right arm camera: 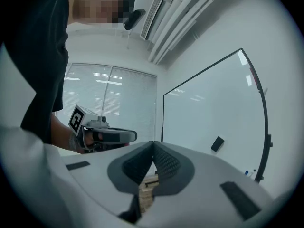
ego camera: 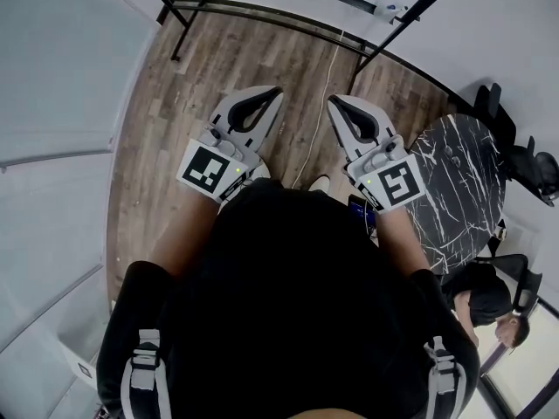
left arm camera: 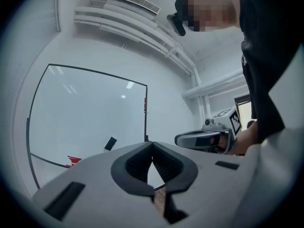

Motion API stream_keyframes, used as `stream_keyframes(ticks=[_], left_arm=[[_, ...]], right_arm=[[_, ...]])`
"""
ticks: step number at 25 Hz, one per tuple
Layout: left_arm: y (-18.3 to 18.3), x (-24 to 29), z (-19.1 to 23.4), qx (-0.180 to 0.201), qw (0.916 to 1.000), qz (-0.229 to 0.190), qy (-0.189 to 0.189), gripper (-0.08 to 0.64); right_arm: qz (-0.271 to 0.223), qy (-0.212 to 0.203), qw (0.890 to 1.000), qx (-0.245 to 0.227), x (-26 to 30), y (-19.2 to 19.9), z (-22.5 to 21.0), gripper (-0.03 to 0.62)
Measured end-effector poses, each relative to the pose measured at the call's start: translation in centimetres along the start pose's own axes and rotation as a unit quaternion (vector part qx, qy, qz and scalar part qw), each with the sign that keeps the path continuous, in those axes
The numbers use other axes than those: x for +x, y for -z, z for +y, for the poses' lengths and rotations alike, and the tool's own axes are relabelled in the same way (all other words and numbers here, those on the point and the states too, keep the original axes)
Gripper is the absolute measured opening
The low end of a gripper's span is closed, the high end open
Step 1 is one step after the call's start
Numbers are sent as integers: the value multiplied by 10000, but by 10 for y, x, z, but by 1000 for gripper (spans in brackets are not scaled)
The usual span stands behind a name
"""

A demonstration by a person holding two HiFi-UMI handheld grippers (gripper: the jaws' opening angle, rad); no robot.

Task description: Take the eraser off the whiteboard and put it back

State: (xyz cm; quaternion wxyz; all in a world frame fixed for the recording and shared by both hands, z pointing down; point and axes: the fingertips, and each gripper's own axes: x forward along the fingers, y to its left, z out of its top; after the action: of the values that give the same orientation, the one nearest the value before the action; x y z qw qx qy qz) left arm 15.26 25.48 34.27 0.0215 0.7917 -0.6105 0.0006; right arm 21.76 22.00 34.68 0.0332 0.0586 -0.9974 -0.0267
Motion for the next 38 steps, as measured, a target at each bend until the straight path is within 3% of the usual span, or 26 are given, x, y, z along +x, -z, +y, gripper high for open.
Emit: stream_keyframes(ticks=[25, 31, 38], left_arm=[[4, -88, 126, -103, 9999, -73, 39, 3], [13, -85, 149, -200, 9998, -4, -91, 3], [21, -54, 184, -122, 9994, 143, -276, 3]], right_arm=[[79, -32, 9998, 166, 138, -7, 68, -2], [156, -130, 9997, 159, 157, -1, 60, -2], [123, -310, 9992, 227, 191, 13, 17, -2]])
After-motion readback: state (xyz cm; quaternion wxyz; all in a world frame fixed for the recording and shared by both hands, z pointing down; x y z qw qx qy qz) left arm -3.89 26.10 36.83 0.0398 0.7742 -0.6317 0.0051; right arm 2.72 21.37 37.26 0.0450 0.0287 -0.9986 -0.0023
